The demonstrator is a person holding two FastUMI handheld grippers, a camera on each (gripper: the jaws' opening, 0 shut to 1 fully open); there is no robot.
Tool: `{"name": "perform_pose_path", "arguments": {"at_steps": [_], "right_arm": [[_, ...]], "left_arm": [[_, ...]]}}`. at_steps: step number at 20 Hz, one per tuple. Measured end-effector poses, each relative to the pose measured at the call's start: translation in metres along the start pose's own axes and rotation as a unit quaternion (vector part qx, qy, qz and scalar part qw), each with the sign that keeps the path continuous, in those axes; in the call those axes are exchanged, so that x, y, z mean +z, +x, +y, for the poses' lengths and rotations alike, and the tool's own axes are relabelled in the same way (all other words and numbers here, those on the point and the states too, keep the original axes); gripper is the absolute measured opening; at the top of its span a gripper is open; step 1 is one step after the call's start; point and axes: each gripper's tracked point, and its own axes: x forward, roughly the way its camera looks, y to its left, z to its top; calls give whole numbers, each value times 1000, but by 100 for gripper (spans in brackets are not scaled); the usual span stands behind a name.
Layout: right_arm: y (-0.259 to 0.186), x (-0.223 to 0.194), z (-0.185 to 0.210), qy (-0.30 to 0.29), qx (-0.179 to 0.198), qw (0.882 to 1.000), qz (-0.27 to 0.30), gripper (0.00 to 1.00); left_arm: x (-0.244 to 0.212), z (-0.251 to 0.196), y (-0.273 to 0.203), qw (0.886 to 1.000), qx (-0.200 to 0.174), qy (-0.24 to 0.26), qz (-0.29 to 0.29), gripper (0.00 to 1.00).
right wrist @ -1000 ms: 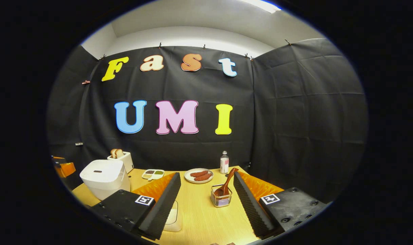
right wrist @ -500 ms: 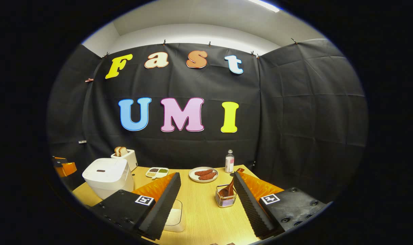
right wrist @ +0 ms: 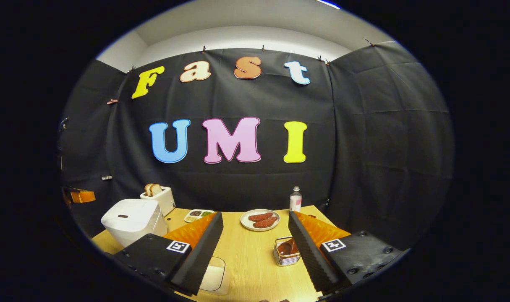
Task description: Close the left gripper, press the button to open the rice cooker; take a wooden spoon from the chopstick holder with the right hand, scoop a spoonful of rice and pour it into the rice cooker, then put the wooden spoon back into the chopstick holder.
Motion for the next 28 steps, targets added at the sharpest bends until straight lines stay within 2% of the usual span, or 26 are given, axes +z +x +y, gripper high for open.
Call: {"name": "perform_pose_path", "arguments": {"at_steps": [1, 4, 7, 9, 11, 17, 21, 28], "right_arm": [[5, -3, -2, 0, 5, 1000, 4, 98], [14, -7, -12, -7, 10, 1000, 6, 98], [23, -19, -27, -14, 7, 1000, 17, 98], [29, -25, -35, -15, 7, 1000, 26, 98], [33, -26, -40, -6, 8, 999, 31, 98], [38, -33, -45, 5, 9, 999, 43, 98], [33, -37, -45, 7, 12, 999, 47, 98], [25, -54, -50, 23, 1, 997, 71, 97]], "left_arm": [[3, 5, 11, 1000, 6, -11, 2, 43], [6, 15, 42, 999, 21, -22, 16, 28], [-8, 15, 67, 998, 16, -22, 54, 9], [-29, 8, 79, 995, -6, -29, 99, 9], [-41, 9, 88, 991, -7, -36, 128, 8], [-63, -5, 111, 985, -20, -51, 163, 6], [-76, -7, 121, 981, -9, -47, 186, 6], [-87, -6, 122, 980, 13, -53, 193, 7]]}}
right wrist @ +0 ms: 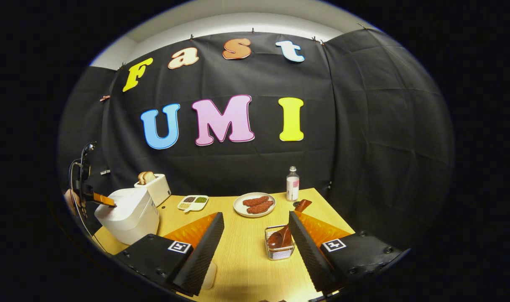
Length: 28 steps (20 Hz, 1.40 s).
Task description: Close the left gripper, press the button to open the rice cooker; take a wooden spoon from the chopstick holder with the right hand, scoop a spoonful of rice and pour it into the rice cooker, then put the wooden spoon back into the chopstick holder.
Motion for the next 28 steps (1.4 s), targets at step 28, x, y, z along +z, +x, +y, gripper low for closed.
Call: {"name": "perform_pose_path", "arguments": {"at_steps": [28], "right_arm": [[28, -10, -38, -3, -27, 998, 50, 98]], "left_arm": [[-1, -111, -171, 974, -58, 93, -197, 38]]}}
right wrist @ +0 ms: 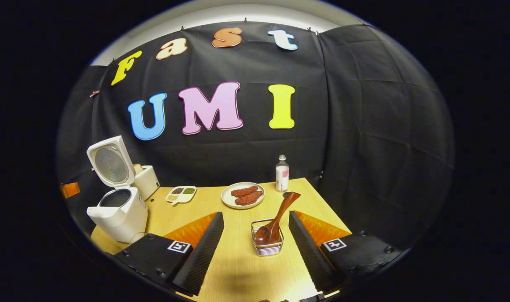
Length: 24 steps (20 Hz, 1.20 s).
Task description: Close the left gripper, press the button to open the rice cooker; take a wooden spoon from the chopstick holder with the right hand, scoop a spoonful of rice and pour it into the rice cooker, then put the wooden spoon back into the chopstick holder.
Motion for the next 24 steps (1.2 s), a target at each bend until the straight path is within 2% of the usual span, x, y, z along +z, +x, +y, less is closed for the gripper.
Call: {"name": "perform_pose_path", "arguments": {"at_steps": [3, 4, 5, 7, 9, 16, 21, 24], "right_arm": [[12, 3, -12, 6, -6, 1000, 3, 97], [17, 2, -16, 11, -8, 1000, 9, 97], [21, 0, -20, 22, -8, 1000, 17, 97], [32, -8, -24, 40, -7, 998, 36, 98], [42, -20, -31, 48, -7, 997, 60, 98], [97, -56, -48, 145, 1, 980, 135, 99], [150, -69, -57, 170, 13, 973, 158, 98], [180, -91, -59, 206, 12, 959, 192, 99]], "left_arm": [[-5, -6, -2, 1000, -8, -10, 5, 48], [-6, -8, -2, 1000, -10, -14, 5, 56], [-7, -11, -2, 1000, -12, -18, 8, 70], [-10, -17, -1, 1000, -13, -18, 13, 90], [-10, -17, 1, 1000, -4, -10, 12, 97], [-26, -29, 11, 999, 26, -26, 35, 97], [-38, -35, 12, 996, 64, -33, 60, 97], [-42, -42, 7, 994, 81, -24, 68, 97]]}}
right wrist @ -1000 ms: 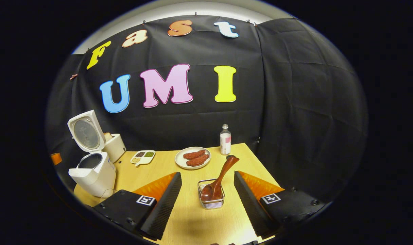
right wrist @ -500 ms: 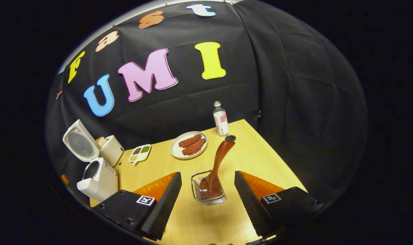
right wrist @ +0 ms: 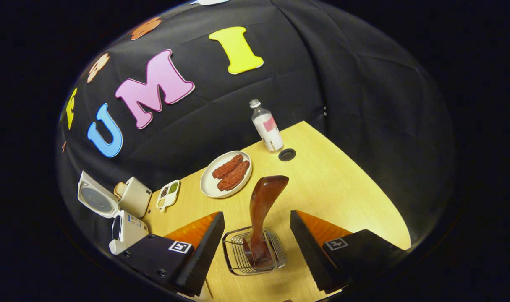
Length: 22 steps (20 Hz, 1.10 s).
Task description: Close the left gripper, press the button to open the rice cooker; take a wooden spoon from the chopstick holder with the right hand, scoop a spoonful of rice and pour it into the rice cooker, then put the wooden spoon back into the chopstick holder.
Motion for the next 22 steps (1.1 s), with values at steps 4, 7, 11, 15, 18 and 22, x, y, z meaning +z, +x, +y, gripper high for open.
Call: {"name": "perform_pose_path", "arguments": {"at_steps": [4, 7, 11, 15, 18, 22], "right_arm": [[28, -4, 2, 65, 13, 997, 31, 97], [34, -3, 8, 71, 25, 997, 31, 91], [35, -4, 9, 63, 19, 997, 38, 27], [33, -6, 5, 55, 13, 997, 44, 24], [18, 8, 8, 55, 10, 998, 21, 22], [-15, 39, 24, 34, 6, 999, -36, 21]], "left_arm": [[-12, -11, -11, 1000, 19, 20, 10, 97], [-24, -20, -18, 999, 20, 24, 22, 97], [-34, -26, -26, 999, 25, 1, 29, 96], [-41, -23, -29, 999, 32, -9, 29, 96], [-43, -20, -33, 999, 25, -10, 30, 96], [-38, -15, -27, 1000, -3, -6, 22, 96]]}}
